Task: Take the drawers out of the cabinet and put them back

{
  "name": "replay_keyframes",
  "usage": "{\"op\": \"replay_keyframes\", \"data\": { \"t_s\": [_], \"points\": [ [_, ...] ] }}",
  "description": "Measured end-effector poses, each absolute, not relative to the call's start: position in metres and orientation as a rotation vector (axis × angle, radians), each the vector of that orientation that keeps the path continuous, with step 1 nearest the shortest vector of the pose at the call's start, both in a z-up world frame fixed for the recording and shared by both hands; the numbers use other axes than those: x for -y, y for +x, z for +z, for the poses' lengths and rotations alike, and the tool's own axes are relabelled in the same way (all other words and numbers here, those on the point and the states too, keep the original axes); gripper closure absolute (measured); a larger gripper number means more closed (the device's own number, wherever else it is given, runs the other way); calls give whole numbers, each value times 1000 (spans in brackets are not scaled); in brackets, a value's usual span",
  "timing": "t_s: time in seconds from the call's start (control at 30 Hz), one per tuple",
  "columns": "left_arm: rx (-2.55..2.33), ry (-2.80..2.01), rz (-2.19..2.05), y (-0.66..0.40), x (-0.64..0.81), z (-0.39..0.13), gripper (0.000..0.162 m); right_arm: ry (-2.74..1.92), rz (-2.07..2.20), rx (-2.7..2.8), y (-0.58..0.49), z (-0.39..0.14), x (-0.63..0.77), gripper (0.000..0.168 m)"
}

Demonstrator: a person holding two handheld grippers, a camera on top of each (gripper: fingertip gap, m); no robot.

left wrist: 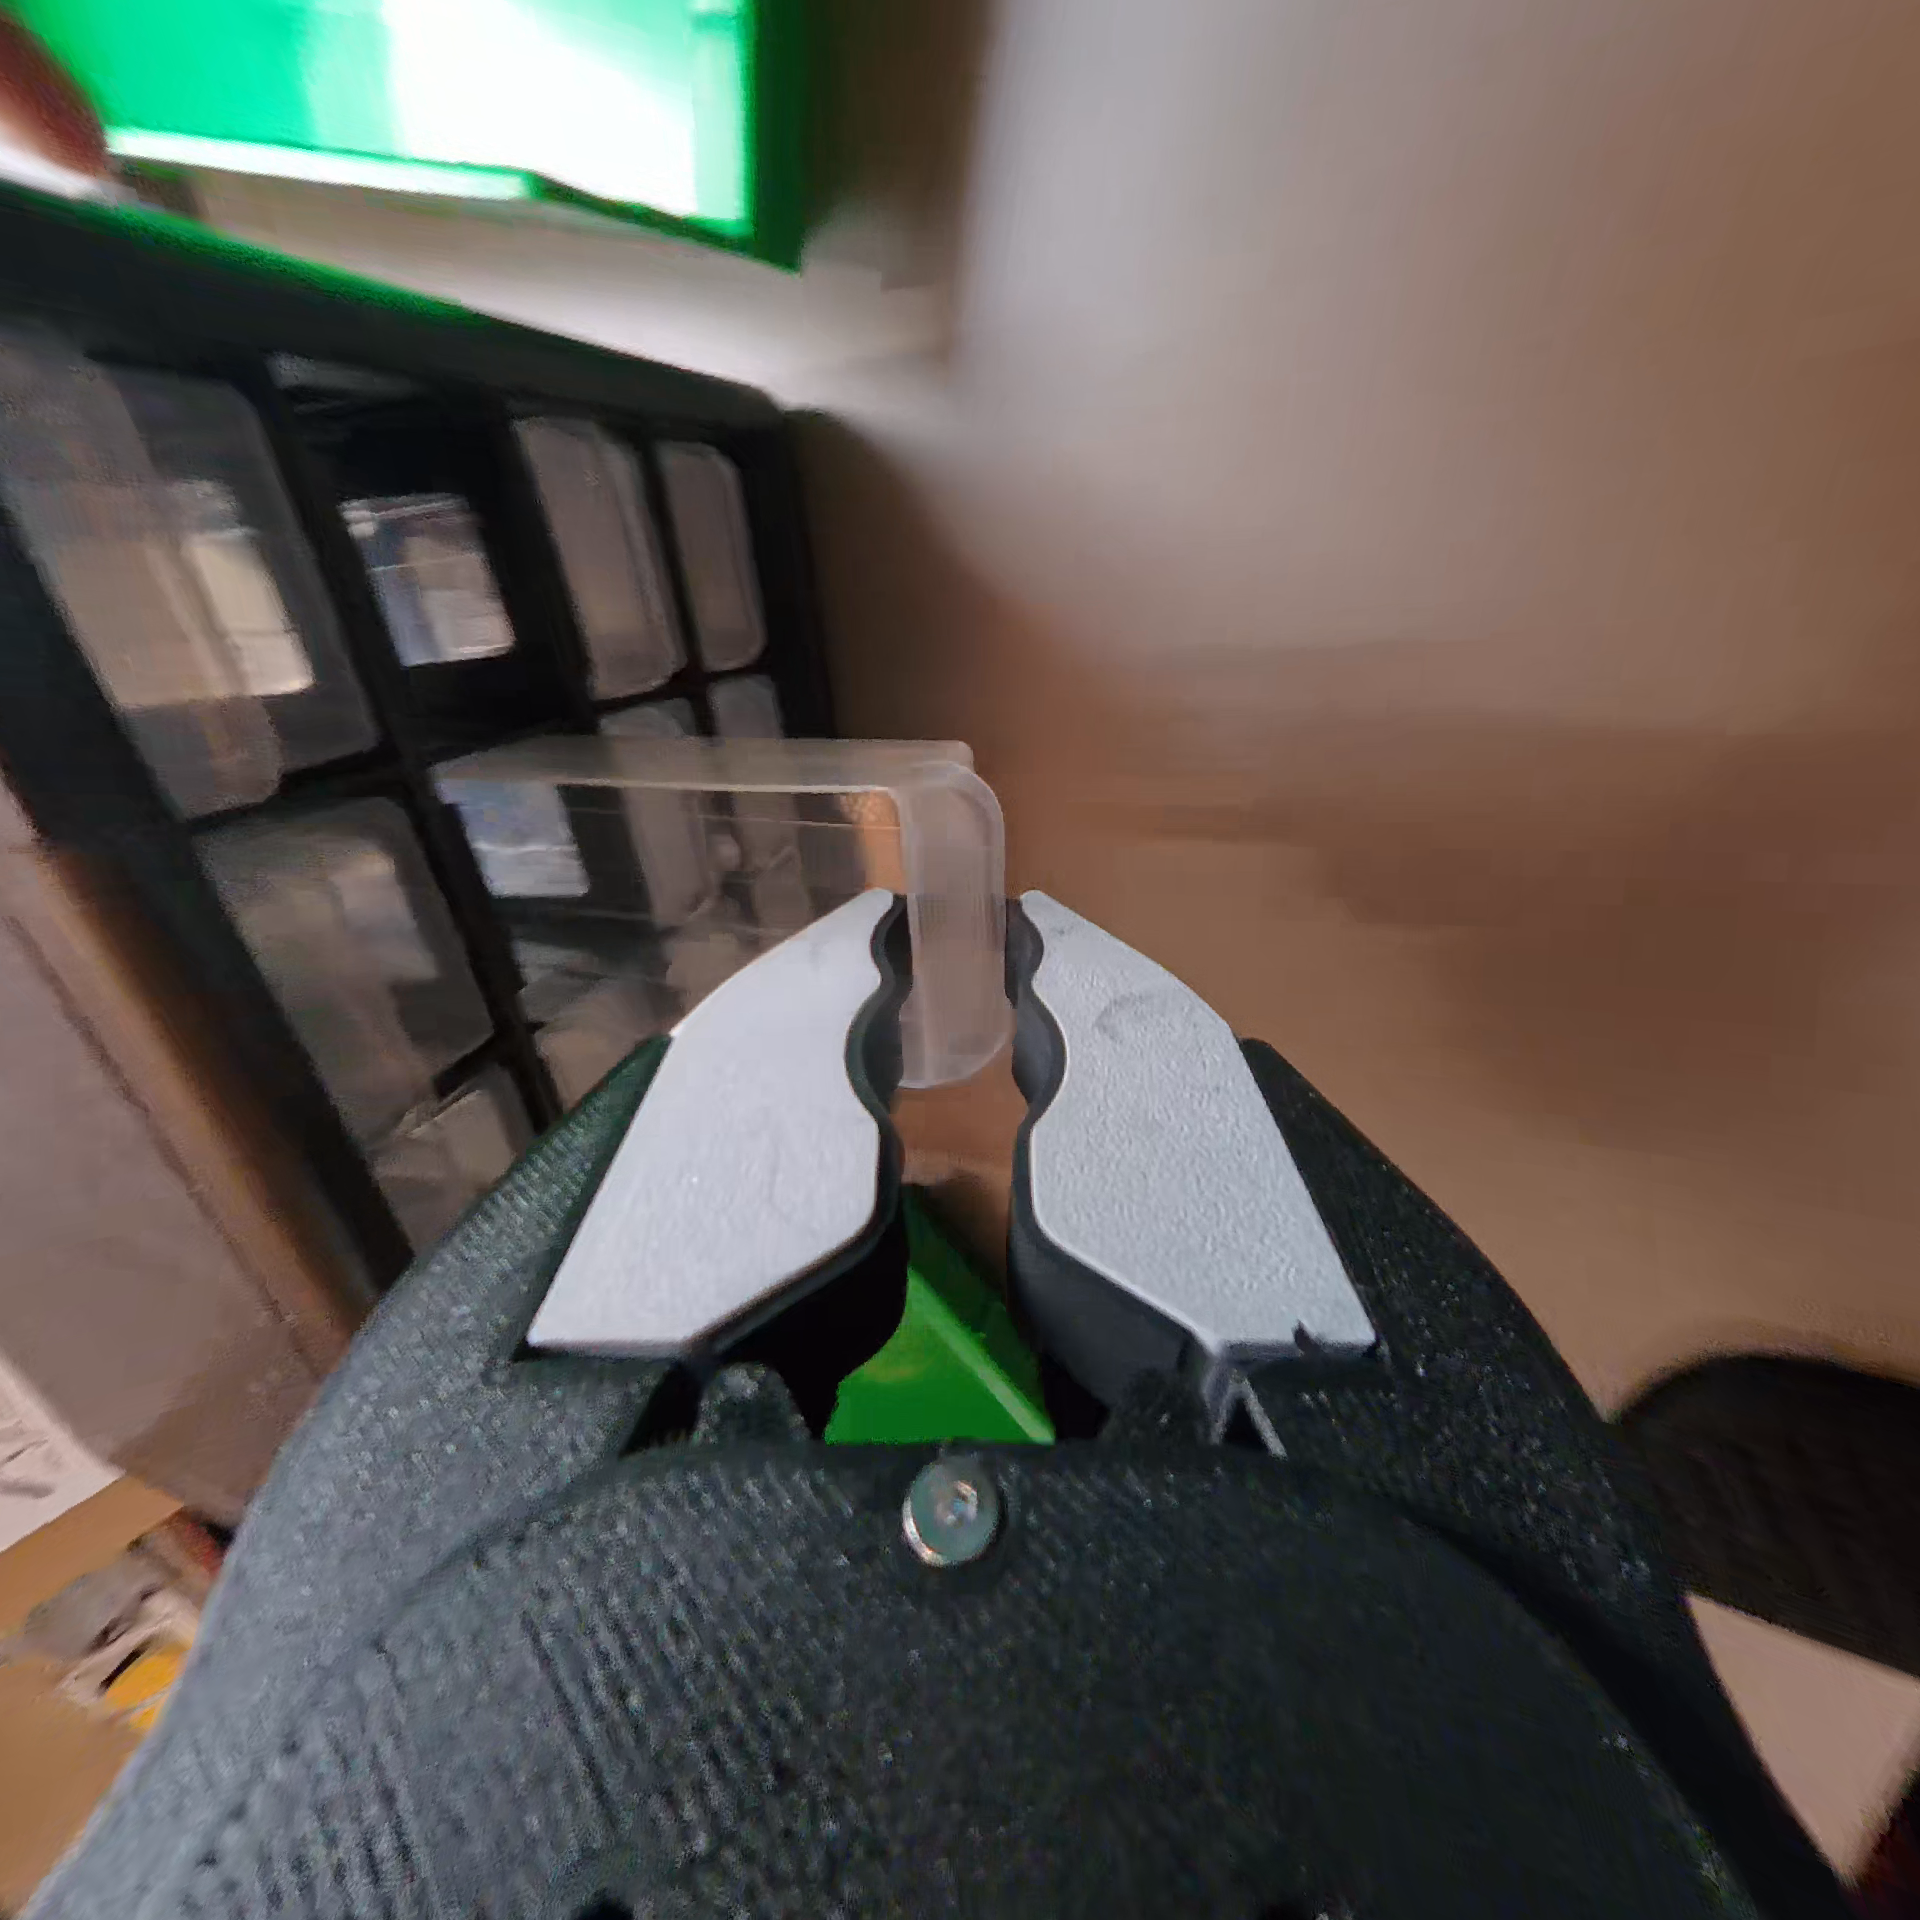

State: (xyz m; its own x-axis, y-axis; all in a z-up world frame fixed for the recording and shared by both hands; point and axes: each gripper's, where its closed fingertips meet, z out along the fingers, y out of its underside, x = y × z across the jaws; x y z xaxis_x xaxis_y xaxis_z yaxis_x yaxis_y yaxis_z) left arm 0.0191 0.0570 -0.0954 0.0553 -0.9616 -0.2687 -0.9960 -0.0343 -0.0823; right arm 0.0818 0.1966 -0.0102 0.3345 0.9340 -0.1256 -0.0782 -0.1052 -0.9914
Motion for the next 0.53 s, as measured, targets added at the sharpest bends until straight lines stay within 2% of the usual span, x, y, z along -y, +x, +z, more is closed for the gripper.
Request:
{"op": "replay_keyframes", "data": {
  "t_s": [0.3, 0.53],
  "points": [
    [-1590, -1834, 328, 9, -128, -96, 142, -1392, 1062, 846, 82, -10, -197, 168],
    [-1289, -1670, 305, 2, -143, -90, 133, -1387, 1076, 845, 82, -10, -197, 168]
  ]
}}
